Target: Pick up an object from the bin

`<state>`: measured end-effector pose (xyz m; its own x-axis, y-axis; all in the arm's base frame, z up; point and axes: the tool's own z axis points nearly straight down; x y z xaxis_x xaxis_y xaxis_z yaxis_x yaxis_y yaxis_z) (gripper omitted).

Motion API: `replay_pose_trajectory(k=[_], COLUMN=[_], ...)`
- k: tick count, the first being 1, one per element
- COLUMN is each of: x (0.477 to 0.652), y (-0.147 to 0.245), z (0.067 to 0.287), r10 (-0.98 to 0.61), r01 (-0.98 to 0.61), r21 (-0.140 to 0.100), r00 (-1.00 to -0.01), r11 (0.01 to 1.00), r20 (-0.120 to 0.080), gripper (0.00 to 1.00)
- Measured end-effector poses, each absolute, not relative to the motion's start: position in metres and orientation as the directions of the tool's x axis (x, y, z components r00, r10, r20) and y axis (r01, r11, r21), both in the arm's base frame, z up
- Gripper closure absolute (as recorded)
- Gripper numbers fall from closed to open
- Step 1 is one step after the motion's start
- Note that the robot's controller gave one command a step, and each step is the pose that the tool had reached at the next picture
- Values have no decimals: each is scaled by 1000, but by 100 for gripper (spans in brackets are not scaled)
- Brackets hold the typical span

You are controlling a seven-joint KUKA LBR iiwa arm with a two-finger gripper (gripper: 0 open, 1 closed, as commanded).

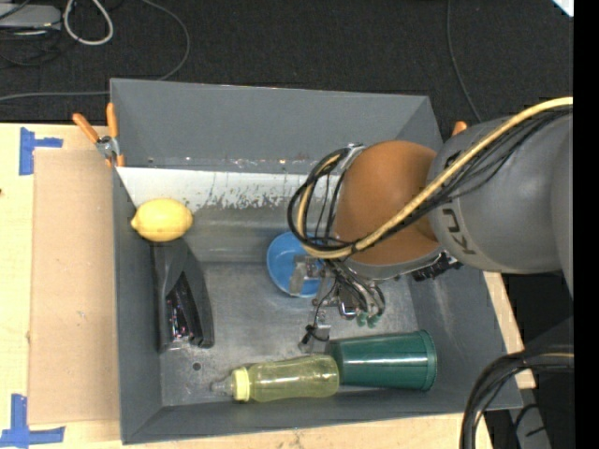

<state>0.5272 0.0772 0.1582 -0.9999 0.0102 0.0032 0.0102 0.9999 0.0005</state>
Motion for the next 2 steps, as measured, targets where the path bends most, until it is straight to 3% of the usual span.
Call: replay_pose_trajectory(k=[1,2], x=[527,492], y=[77,93], z=[158,103], r10=[10,-93], r01=[10,-93], r21=[1,1], r00=[-1000,-996], r11=[1000,996], r20=[3,7], gripper=[0,0])
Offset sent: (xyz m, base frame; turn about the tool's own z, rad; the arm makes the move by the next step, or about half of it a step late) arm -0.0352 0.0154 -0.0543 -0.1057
